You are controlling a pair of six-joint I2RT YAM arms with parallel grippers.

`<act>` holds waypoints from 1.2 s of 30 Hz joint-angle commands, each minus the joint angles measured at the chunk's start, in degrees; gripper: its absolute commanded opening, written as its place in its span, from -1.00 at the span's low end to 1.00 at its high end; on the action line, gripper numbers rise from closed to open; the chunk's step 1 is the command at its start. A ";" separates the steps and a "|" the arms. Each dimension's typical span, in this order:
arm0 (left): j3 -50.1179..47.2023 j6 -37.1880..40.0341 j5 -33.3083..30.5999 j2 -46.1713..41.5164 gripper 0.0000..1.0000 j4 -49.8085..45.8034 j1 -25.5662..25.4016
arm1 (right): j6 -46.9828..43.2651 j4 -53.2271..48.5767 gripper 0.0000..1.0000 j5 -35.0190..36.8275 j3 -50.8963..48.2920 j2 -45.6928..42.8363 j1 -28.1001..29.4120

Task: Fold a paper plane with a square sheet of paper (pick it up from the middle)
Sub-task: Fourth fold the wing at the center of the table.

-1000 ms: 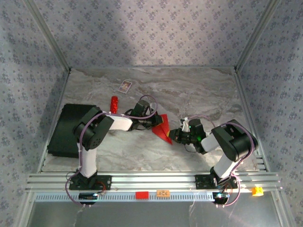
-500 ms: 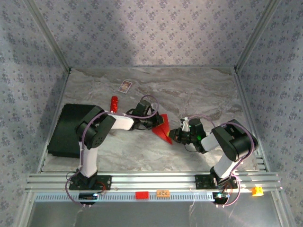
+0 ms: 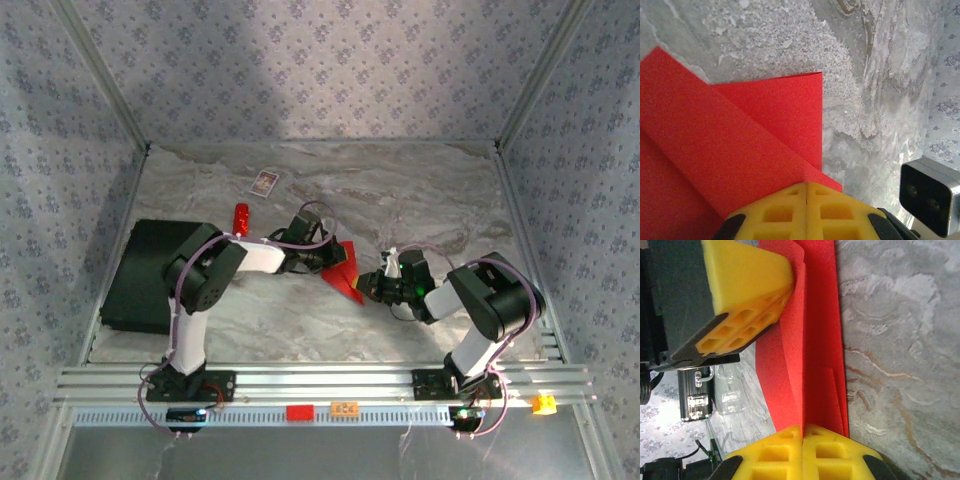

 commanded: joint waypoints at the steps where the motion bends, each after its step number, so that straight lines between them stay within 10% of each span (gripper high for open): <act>1: 1.21 1.35 -0.40 1.10 -1.00 -1.86 -0.43 | 0.31 -7.11 -0.99 2.80 0.17 2.15 0.22; 36: 2.26 3.56 -0.98 3.30 -1.00 -7.88 -0.39 | -1.89 -17.09 -0.74 0.80 1.57 -6.85 0.74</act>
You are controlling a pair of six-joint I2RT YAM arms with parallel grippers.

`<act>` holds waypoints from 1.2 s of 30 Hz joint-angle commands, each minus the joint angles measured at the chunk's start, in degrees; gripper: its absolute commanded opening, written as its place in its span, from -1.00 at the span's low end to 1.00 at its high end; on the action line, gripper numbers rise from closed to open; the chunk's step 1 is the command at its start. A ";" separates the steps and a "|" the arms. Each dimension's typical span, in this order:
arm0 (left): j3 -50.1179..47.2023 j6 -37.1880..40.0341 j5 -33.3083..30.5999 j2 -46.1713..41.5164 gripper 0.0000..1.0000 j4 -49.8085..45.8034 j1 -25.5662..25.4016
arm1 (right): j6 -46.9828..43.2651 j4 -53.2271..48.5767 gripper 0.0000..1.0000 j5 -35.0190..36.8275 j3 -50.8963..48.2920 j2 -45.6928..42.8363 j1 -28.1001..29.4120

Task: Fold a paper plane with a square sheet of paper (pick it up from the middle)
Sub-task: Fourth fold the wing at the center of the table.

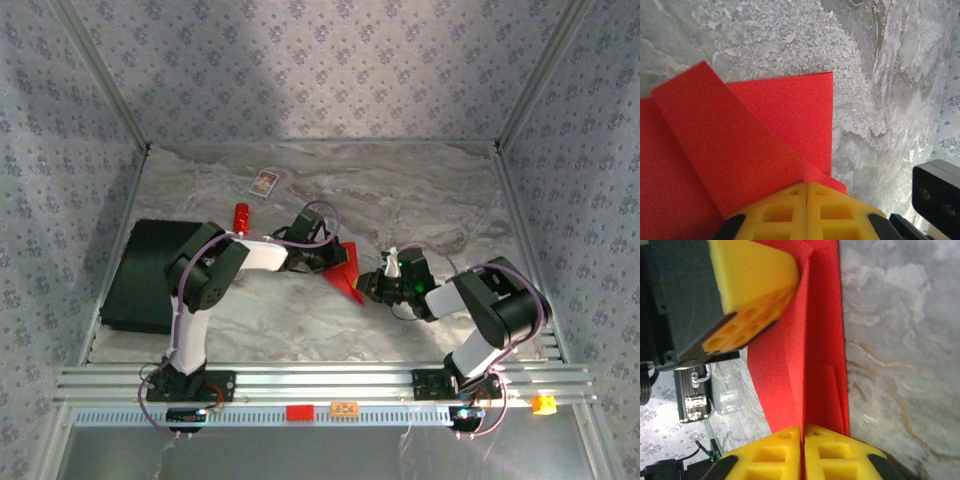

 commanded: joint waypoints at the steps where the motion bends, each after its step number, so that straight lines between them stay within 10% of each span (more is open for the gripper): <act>1: -0.04 1.42 -1.15 2.08 -1.00 -4.11 -0.32 | -2.70 -10.70 -0.72 0.59 0.58 -3.78 0.60; 36: -1.09 0.37 -1.21 1.92 -1.00 -2.44 -0.30 | -8.39 -25.86 -0.86 0.81 -0.41 -7.50 1.68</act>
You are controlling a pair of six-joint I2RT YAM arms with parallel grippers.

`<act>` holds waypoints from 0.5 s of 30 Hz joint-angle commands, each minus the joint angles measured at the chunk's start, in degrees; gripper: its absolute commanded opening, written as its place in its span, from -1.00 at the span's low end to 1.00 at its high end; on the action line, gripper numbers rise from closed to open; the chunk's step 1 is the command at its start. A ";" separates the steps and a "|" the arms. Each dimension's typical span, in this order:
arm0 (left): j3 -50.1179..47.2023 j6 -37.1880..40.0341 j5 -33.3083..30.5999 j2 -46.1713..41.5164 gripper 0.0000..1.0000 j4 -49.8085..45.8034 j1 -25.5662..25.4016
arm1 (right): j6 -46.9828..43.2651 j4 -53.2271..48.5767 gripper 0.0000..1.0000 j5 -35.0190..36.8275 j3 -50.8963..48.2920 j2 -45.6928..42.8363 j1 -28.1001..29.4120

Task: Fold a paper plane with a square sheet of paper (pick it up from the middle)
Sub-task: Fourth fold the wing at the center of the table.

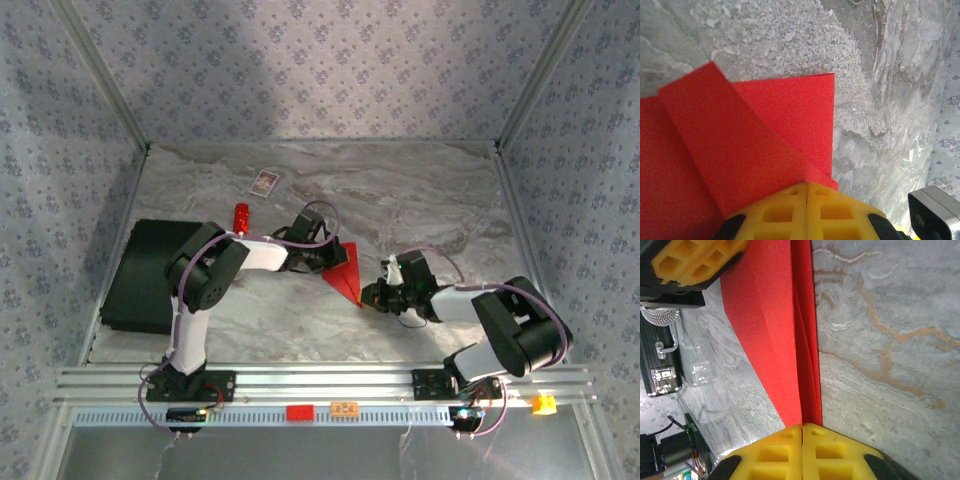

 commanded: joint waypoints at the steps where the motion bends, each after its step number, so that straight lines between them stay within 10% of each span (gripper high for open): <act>1: -1.09 0.41 -1.20 1.94 -1.00 -2.53 -0.15 | -0.80 -5.69 -0.86 0.55 -1.31 1.17 0.81; 15: -1.44 0.15 -1.25 1.76 -1.00 -2.18 -0.26 | -2.67 -11.33 -0.80 2.96 -0.88 -1.34 1.25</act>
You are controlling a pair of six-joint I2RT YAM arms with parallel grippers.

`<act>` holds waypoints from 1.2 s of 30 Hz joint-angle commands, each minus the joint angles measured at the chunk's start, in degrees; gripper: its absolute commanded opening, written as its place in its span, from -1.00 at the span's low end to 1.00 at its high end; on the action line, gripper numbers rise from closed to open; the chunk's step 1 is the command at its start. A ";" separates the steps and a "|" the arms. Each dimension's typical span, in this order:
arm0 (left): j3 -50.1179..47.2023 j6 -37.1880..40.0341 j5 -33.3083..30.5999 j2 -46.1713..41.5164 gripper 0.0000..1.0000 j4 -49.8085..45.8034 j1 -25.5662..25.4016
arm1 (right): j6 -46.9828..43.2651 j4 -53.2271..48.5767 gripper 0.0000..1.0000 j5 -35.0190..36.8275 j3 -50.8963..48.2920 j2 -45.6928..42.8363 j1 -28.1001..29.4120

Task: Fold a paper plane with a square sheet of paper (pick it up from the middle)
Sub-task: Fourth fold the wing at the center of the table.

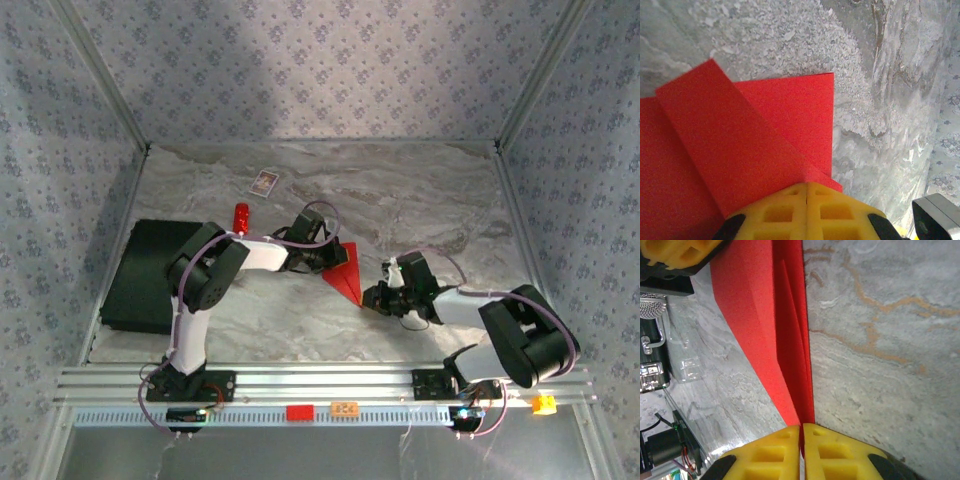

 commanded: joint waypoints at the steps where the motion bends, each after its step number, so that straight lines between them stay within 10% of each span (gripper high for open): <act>1: -1.40 0.24 -1.23 1.77 -1.00 -2.21 -0.16 | -0.85 -5.35 -0.84 0.83 -0.79 2.55 0.69; 29: -1.57 0.32 -1.25 1.77 -1.00 -2.53 -0.13 | -0.92 -16.49 -0.51 4.92 4.00 -10.79 0.11; 36: -1.71 0.38 -1.15 1.89 -1.00 -2.44 -0.19 | -2.50 -12.82 -0.85 -0.16 11.31 -5.75 0.81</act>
